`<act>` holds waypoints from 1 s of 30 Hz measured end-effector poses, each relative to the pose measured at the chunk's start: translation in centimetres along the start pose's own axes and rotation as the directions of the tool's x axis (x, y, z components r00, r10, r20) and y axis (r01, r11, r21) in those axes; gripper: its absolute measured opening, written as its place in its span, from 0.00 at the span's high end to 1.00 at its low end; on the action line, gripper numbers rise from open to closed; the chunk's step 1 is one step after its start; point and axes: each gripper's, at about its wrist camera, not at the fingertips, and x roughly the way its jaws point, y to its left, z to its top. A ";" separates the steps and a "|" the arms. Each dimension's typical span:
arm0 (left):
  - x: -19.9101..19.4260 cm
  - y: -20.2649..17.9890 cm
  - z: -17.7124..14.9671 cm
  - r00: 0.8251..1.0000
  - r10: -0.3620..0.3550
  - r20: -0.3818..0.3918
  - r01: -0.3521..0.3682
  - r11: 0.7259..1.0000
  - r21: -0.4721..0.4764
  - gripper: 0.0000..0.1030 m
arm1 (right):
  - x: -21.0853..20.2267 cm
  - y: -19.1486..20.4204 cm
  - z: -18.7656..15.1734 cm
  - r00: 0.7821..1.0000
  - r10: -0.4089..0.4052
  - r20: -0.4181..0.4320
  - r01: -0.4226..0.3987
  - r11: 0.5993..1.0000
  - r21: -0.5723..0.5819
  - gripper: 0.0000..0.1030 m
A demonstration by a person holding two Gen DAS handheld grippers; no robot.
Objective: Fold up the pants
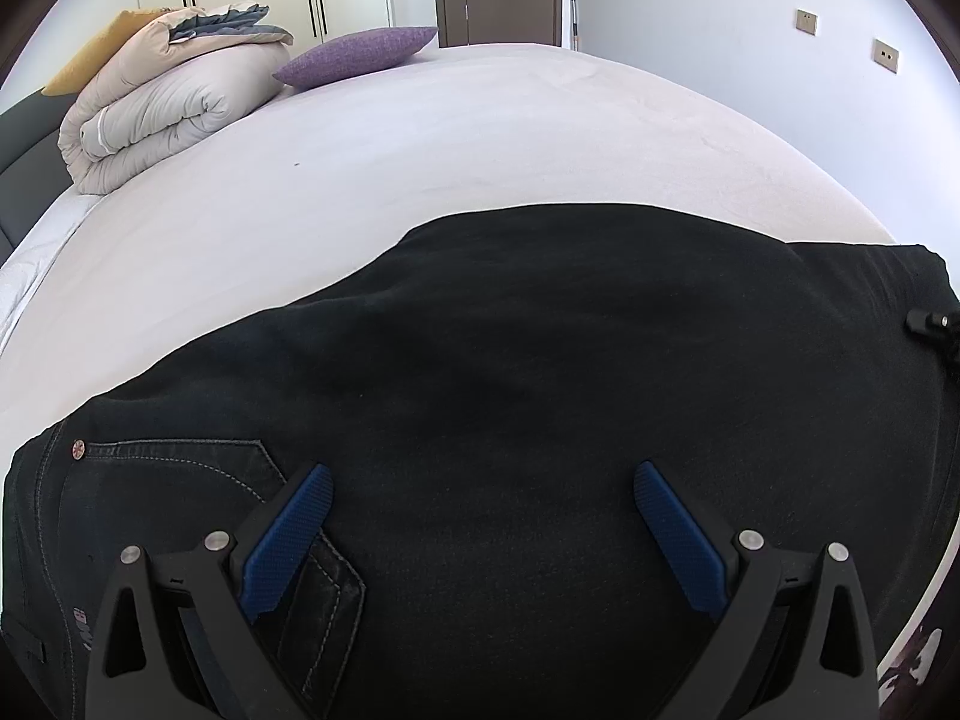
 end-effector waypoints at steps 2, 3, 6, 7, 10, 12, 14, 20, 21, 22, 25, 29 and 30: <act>0.0 0.0 0.1 1.000 0.000 0.002 0.000 1.000 0.000 0.00 | -3.1 -1.9 1.6 0.991 -0.077 0.108 0.072 0.996 0.045 1.00; 0.0 0.0 0.0 1.000 0.000 0.003 0.000 1.000 0.000 0.00 | -4.5 -2.3 2.0 0.983 -0.110 0.148 0.103 0.993 0.058 1.00; -0.3 0.0 -0.1 1.000 0.001 0.001 -0.001 1.000 0.000 0.00 | -7.1 -1.4 1.8 0.962 -0.180 0.204 0.174 0.984 0.049 0.96; -0.4 0.0 0.0 1.000 0.008 0.002 -0.008 1.000 0.000 0.00 | -7.5 -0.8 1.3 0.968 -0.151 0.200 0.146 0.989 0.039 0.96; -1.6 -0.3 0.0 1.000 0.004 0.005 -0.004 1.000 -0.029 0.11 | -6.2 2.7 -1.3 0.992 0.006 0.124 0.001 0.999 -0.049 0.96; -2.7 -0.8 0.2 0.998 -0.052 0.030 0.053 0.997 -0.060 0.11 | -3.5 5.3 -3.7 0.994 0.113 0.013 -0.111 0.989 -0.102 0.96; -3.7 -1.3 0.3 0.990 -0.127 0.058 0.132 0.986 -0.105 0.21 | -0.2 6.9 -5.8 0.980 0.171 -0.103 -0.183 0.977 -0.113 0.96; -2.1 0.4 -1.8 0.975 -0.217 0.056 0.224 0.949 -0.222 0.79 | 3.5 4.1 -8.2 0.969 0.196 -0.149 -0.196 0.981 0.016 1.00; -2.0 1.6 -2.0 0.969 -0.240 0.061 0.247 0.931 -0.268 0.85 | 2.1 3.3 -7.5 0.982 0.164 -0.095 -0.164 0.986 0.005 1.00; -1.9 2.7 -2.2 0.966 -0.253 0.062 0.259 0.913 -0.314 0.98 | 0.3 2.4 -6.8 0.990 0.134 -0.040 -0.134 0.991 -0.001 1.00; -1.8 5.3 -3.2 0.955 -0.281 0.090 0.293 0.872 -0.392 0.95 | -2.6 -1.3 -3.9 0.989 0.103 0.105 -0.111 0.991 0.069 1.00; -2.9 7.6 -4.8 0.957 -0.262 0.123 0.289 0.857 -0.426 0.95 | -9.3 -5.4 -1.6 0.954 -0.029 0.298 -0.005 0.994 0.111 1.00; -3.2 8.0 -5.2 0.959 -0.253 0.128 0.284 0.854 -0.436 0.95 | -11.3 -6.9 -1.0 0.939 -0.106 0.326 0.056 0.986 0.160 0.96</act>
